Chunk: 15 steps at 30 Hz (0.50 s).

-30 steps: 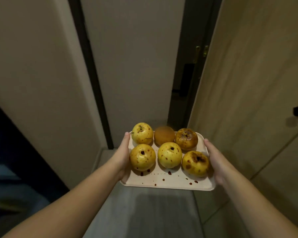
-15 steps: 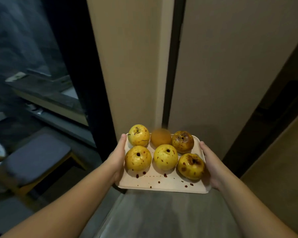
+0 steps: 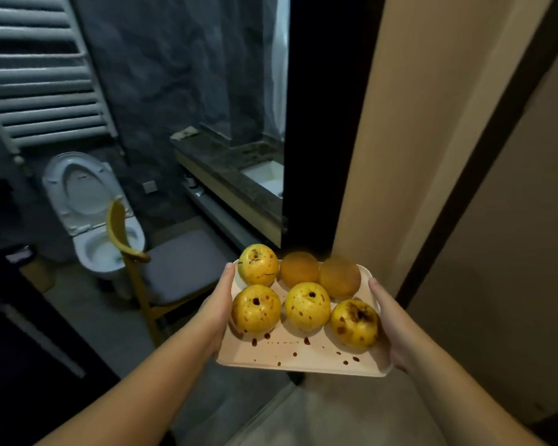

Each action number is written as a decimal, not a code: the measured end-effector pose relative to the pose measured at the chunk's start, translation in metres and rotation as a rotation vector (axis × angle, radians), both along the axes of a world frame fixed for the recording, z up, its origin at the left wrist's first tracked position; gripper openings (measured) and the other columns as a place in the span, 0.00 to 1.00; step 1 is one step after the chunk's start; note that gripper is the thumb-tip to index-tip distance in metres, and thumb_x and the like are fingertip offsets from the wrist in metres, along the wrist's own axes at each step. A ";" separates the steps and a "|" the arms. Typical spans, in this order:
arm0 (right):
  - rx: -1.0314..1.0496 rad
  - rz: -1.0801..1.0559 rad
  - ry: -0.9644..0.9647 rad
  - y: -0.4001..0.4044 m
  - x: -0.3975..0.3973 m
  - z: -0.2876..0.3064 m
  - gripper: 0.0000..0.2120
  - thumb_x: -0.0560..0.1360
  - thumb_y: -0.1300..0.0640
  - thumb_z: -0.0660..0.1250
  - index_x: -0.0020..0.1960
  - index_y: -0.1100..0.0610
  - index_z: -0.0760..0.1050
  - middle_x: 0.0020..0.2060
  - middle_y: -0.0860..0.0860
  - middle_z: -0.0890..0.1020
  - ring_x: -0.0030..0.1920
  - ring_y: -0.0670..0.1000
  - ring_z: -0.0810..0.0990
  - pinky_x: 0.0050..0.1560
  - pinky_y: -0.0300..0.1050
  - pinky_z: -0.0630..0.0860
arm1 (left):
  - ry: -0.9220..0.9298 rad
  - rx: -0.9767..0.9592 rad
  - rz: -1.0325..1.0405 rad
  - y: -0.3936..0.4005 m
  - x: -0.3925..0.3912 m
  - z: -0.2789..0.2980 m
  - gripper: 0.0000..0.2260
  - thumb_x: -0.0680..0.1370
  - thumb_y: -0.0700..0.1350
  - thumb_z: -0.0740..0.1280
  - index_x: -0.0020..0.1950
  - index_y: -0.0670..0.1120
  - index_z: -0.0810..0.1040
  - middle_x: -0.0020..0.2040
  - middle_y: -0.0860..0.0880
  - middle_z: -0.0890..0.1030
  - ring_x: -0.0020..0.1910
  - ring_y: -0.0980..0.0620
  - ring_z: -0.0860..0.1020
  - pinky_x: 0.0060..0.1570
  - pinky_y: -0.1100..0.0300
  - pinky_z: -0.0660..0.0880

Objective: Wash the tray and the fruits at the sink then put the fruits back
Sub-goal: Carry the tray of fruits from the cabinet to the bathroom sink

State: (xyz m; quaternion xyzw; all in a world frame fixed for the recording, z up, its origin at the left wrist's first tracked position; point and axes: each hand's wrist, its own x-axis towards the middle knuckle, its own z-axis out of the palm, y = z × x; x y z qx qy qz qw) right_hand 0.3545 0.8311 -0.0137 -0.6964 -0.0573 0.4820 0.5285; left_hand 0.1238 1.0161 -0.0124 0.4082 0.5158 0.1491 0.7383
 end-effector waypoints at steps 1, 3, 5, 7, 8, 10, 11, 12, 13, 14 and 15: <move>0.011 0.030 0.003 0.015 -0.002 0.000 0.31 0.76 0.25 0.56 0.60 0.46 0.83 0.51 0.57 0.87 0.55 0.61 0.85 0.65 0.64 0.76 | 0.014 -0.001 0.030 0.009 -0.006 -0.001 0.42 0.74 0.80 0.54 0.69 0.51 0.81 0.60 0.35 0.84 0.59 0.31 0.82 0.64 0.32 0.76; 0.025 0.077 0.011 0.046 -0.005 -0.003 0.30 0.77 0.27 0.56 0.61 0.46 0.83 0.51 0.57 0.87 0.55 0.60 0.85 0.59 0.61 0.79 | 0.051 0.015 0.098 0.025 -0.018 -0.002 0.41 0.74 0.80 0.53 0.69 0.51 0.81 0.59 0.35 0.84 0.58 0.32 0.83 0.63 0.33 0.77; 0.035 0.126 0.023 0.076 -0.007 -0.007 0.29 0.78 0.28 0.56 0.61 0.47 0.82 0.51 0.57 0.87 0.54 0.59 0.86 0.52 0.57 0.81 | 0.062 0.032 0.160 0.041 -0.027 -0.004 0.40 0.75 0.79 0.51 0.67 0.51 0.82 0.56 0.36 0.85 0.56 0.33 0.84 0.62 0.33 0.78; 0.034 0.199 0.008 0.106 -0.005 -0.010 0.28 0.78 0.29 0.56 0.60 0.47 0.83 0.49 0.57 0.88 0.51 0.58 0.86 0.45 0.53 0.80 | 0.063 0.043 0.218 0.059 -0.033 -0.006 0.41 0.75 0.79 0.52 0.66 0.50 0.83 0.55 0.36 0.86 0.55 0.33 0.85 0.62 0.34 0.79; 0.030 0.222 -0.013 0.121 -0.003 -0.012 0.27 0.78 0.29 0.56 0.59 0.46 0.83 0.47 0.56 0.88 0.50 0.57 0.86 0.42 0.52 0.79 | 0.062 0.046 0.250 0.067 -0.035 -0.006 0.41 0.75 0.79 0.53 0.66 0.50 0.84 0.56 0.36 0.86 0.56 0.33 0.84 0.62 0.34 0.78; 0.024 0.255 -0.066 0.152 0.002 -0.014 0.25 0.77 0.28 0.57 0.55 0.43 0.82 0.44 0.53 0.88 0.49 0.54 0.85 0.44 0.52 0.78 | 0.058 0.057 0.318 0.083 -0.037 -0.007 0.40 0.74 0.80 0.56 0.67 0.50 0.83 0.57 0.35 0.85 0.57 0.32 0.84 0.63 0.33 0.77; 0.021 0.266 -0.085 0.167 0.004 -0.015 0.23 0.77 0.28 0.57 0.54 0.42 0.81 0.42 0.52 0.88 0.48 0.53 0.84 0.47 0.53 0.79 | 0.065 0.065 0.355 0.091 -0.037 -0.008 0.39 0.73 0.79 0.58 0.67 0.51 0.83 0.57 0.36 0.85 0.57 0.32 0.83 0.63 0.33 0.77; 0.022 0.274 -0.095 0.183 0.007 -0.018 0.21 0.77 0.28 0.58 0.53 0.41 0.80 0.41 0.51 0.88 0.46 0.51 0.85 0.48 0.54 0.80 | 0.072 0.069 0.391 0.099 -0.038 -0.008 0.39 0.73 0.79 0.59 0.67 0.51 0.82 0.56 0.36 0.86 0.57 0.33 0.84 0.63 0.33 0.77; 0.020 0.280 -0.096 0.196 0.009 -0.019 0.20 0.77 0.28 0.58 0.51 0.40 0.79 0.38 0.49 0.88 0.43 0.50 0.86 0.43 0.51 0.82 | 0.074 0.069 0.419 0.106 -0.038 -0.009 0.38 0.72 0.79 0.59 0.66 0.52 0.82 0.56 0.37 0.86 0.56 0.33 0.84 0.63 0.33 0.77; 0.011 0.287 -0.095 0.210 0.012 -0.021 0.19 0.77 0.28 0.59 0.49 0.39 0.79 0.36 0.48 0.87 0.38 0.49 0.87 0.34 0.47 0.82 | 0.072 0.068 0.440 0.113 -0.039 -0.010 0.37 0.72 0.79 0.60 0.66 0.53 0.82 0.55 0.38 0.86 0.56 0.34 0.84 0.62 0.34 0.78; 0.006 0.291 -0.088 0.224 0.014 -0.020 0.19 0.76 0.27 0.59 0.46 0.39 0.80 0.34 0.48 0.87 0.33 0.49 0.87 0.26 0.44 0.79 | 0.062 0.063 0.457 0.121 -0.039 -0.011 0.37 0.72 0.80 0.59 0.66 0.54 0.83 0.54 0.39 0.87 0.55 0.35 0.85 0.62 0.34 0.78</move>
